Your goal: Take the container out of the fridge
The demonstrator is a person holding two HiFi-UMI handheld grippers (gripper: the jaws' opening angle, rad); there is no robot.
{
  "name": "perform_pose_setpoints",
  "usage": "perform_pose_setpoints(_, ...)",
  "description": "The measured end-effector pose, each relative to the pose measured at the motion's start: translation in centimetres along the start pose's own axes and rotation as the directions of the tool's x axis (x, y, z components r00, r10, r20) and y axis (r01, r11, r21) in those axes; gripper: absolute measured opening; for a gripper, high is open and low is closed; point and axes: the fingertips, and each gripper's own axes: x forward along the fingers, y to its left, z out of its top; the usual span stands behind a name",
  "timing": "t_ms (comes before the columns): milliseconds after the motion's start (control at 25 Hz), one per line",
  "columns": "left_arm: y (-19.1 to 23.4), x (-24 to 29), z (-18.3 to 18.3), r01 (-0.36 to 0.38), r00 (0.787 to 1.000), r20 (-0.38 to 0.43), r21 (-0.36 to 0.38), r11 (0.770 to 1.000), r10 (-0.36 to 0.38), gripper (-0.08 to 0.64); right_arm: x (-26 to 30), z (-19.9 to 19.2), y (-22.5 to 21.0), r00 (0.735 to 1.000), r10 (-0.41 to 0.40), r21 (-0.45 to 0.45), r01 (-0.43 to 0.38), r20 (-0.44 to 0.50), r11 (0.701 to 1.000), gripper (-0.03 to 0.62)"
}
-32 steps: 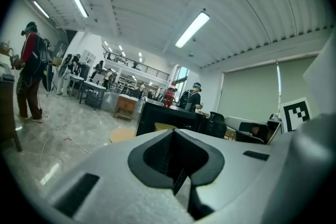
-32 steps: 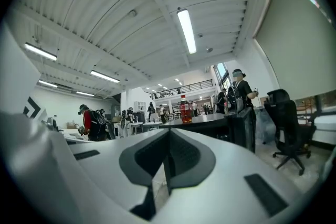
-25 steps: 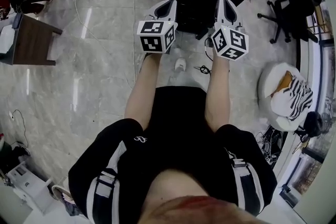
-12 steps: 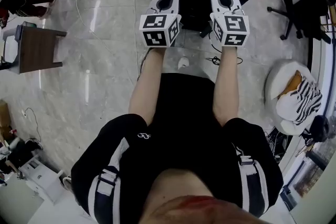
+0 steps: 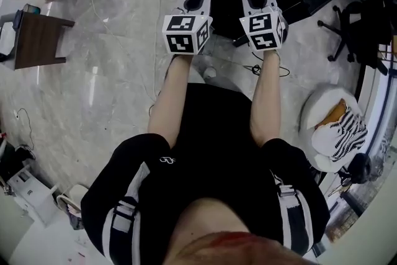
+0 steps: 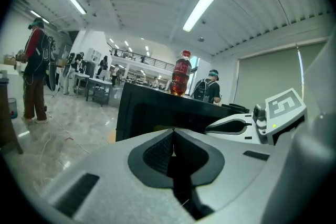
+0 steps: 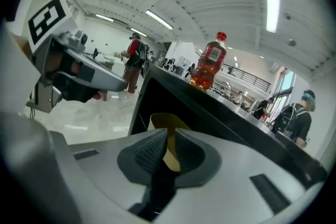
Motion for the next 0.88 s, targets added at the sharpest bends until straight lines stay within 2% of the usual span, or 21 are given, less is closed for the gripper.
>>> perform_pose_setpoints(120, 0.6, 0.5, -0.2, -0.006, 1.0, -0.004, -0.006, 1.0, 0.006, 0.008, 2.1, -0.9, 0.5, 0.997, 0.035, -0.113, -0.043, -0.069, 0.993, 0.015)
perform_pose_setpoints(240, 1.2, 0.8, -0.4, -0.013, 1.0, -0.004, -0.018, 1.0, 0.013, 0.008, 3.8, -1.5, 1.4, 0.988, 0.079, -0.213, -0.106, -0.133, 0.971, 0.02)
perform_pose_setpoints(320, 1.7, 1.0, -0.6, -0.021, 1.0, -0.006, -0.024, 1.0, 0.021, 0.008, 4.9, -1.9, 1.7, 0.979, 0.103, -0.267, -0.148, -0.175, 0.952, 0.099)
perform_pose_setpoints(360, 1.9, 1.1, -0.6, -0.024, 1.0, -0.008, -0.026, 0.999, 0.024, 0.008, 5.4, -2.1, 1.8, 0.975, 0.113, -0.287, -0.166, -0.194, 0.943, 0.099)
perform_pose_setpoints(600, 2.9, 1.2, -1.1, -0.041, 0.999, -0.014, -0.038, 0.998, 0.041, 0.008, 7.0, -3.3, 2.5, 0.952, 0.148, -0.338, -0.237, -0.269, 0.911, 0.094)
perform_pose_setpoints(720, 2.8, 1.3, -0.9, -0.041, 0.999, -0.012, -0.035, 0.999, 0.04, 0.008, 7.4, -3.6, 2.6, 0.95, 0.142, -0.349, -0.238, -0.279, 0.906, 0.058)
perform_pose_setpoints(880, 2.5, 1.4, -0.7, -0.037, 0.999, -0.014, -0.02, 0.999, 0.037, 0.008, 7.5, -3.7, 2.8, 0.948, 0.145, -0.352, -0.243, -0.282, 0.904, 0.048)
